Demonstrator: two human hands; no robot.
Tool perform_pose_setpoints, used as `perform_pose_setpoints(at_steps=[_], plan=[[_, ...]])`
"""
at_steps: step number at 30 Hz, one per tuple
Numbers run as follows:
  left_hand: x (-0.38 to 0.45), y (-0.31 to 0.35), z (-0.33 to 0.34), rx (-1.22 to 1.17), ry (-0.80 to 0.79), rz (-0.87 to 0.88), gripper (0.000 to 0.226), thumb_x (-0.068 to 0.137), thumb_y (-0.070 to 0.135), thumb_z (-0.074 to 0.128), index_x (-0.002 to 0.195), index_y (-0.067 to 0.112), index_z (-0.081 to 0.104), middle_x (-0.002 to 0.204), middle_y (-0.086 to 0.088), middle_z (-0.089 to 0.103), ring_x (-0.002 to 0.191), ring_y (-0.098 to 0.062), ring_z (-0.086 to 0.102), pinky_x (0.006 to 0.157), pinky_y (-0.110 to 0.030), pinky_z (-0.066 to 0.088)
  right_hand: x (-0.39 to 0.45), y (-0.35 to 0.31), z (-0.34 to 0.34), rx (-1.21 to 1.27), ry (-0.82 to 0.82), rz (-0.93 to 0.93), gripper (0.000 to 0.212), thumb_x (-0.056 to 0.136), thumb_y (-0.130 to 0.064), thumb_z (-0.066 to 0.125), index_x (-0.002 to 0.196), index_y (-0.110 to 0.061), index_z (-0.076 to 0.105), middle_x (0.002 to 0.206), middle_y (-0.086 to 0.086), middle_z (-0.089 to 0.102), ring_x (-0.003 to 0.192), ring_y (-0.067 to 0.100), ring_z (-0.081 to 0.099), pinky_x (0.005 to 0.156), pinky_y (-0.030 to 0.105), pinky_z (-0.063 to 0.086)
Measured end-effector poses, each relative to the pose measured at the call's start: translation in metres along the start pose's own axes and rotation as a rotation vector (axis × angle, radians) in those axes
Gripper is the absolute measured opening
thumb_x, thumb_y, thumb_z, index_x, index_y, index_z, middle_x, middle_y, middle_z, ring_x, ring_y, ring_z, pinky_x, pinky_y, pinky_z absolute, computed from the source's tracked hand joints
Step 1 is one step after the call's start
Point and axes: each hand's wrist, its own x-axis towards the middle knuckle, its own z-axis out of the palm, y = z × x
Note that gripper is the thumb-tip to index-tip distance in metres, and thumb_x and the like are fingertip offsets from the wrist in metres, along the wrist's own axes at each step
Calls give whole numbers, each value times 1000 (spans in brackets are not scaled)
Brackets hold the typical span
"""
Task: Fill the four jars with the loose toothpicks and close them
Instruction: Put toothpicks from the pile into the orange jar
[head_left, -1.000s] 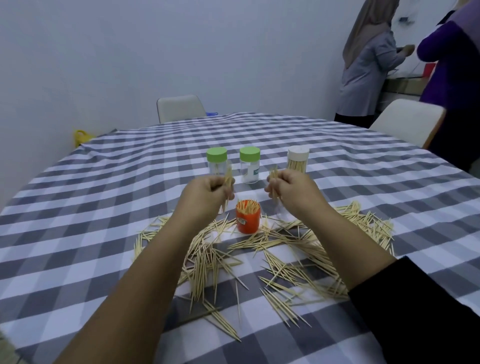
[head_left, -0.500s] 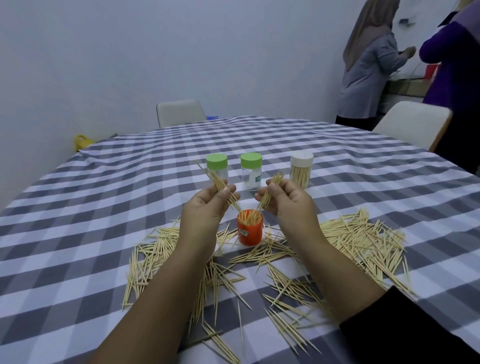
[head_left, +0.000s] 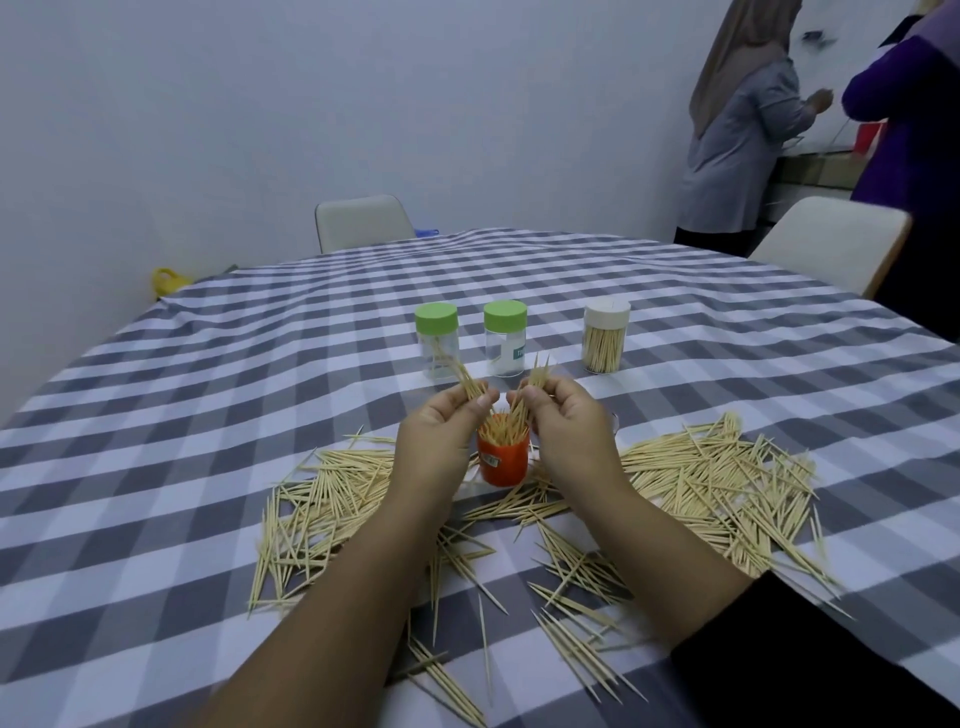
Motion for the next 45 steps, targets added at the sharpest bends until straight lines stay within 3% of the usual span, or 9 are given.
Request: perform_pose_setpoints(at_steps=[8, 12, 18, 24, 29, 31, 34, 41, 45], plan=[[0, 0, 2, 39, -8, 19, 12, 90, 15, 61, 89, 24, 69, 83, 9, 74, 79, 2, 68, 66, -14, 50, -3, -3, 1, -27, -12, -50, 15, 97, -24, 48, 91, -27, 61, 97, 0, 70, 94, 17, 65, 87, 47, 53], [-1, -1, 4, 107, 26, 2, 17, 95, 18, 55, 108, 20, 66, 93, 7, 70, 85, -2, 65, 68, -14, 51, -5, -3, 1, -58, -33, -41, 13, 97, -25, 48, 100, -23, 61, 101, 0, 68, 95, 14, 63, 87, 43, 53], [-3, -1, 6, 233, -6, -28, 19, 97, 25, 50, 108, 26, 66, 106, -2, 69, 101, -15, 64, 93, -32, 50, -8, -2, 3, -124, -112, -10, 12, 97, -30, 47, 105, -26, 57, 104, 1, 64, 99, 18, 61, 89, 44, 52], [-7, 13, -1, 317, -84, -51, 24, 100, 27, 40, 101, 33, 63, 103, 9, 59, 95, -7, 53, 82, -25, 40, -10, -6, 1, -80, -132, 38, 29, 101, -29, 39, 126, -23, 52, 116, -1, 58, 106, 13, 55, 96, 38, 48], [-8, 14, -12, 446, -302, -106, 58, 86, 15, 49, 142, 26, 41, 137, 1, 51, 113, -9, 53, 97, -24, 42, -10, -7, -2, -68, -193, 62, 41, 102, -26, 36, 142, -26, 42, 144, -2, 43, 129, 14, 43, 109, 36, 37], [-9, 13, -12, 530, -359, -71, 66, 75, 24, 52, 137, 40, 40, 123, 7, 60, 103, -6, 57, 97, -26, 46, -9, -7, -3, -74, -231, 77, 43, 101, -22, 36, 144, -26, 39, 147, -3, 41, 131, 14, 40, 111, 36, 34], [-12, 14, -11, 716, -371, 54, 60, 83, 17, 62, 128, 49, 36, 99, 15, 57, 88, -4, 55, 76, -12, 44, -8, -6, -5, -114, -260, 76, 49, 98, -13, 33, 144, -26, 38, 146, -4, 42, 131, 14, 41, 111, 37, 35], [-7, 5, -13, 875, -302, 134, 78, 82, 24, 70, 148, 32, 28, 132, 4, 57, 118, -10, 54, 97, -25, 43, -6, 0, -7, -96, -232, 50, 40, 98, -15, 40, 136, -25, 49, 134, 2, 54, 121, 17, 53, 104, 42, 43], [-7, 3, -14, 898, -293, 128, 92, 80, 30, 72, 152, 26, 14, 151, 4, 37, 133, -12, 40, 101, -20, 35, -10, -5, -10, -101, -258, -75, 44, 101, -26, 39, 144, -32, 34, 147, -9, 39, 129, 3, 37, 109, 29, 35]])
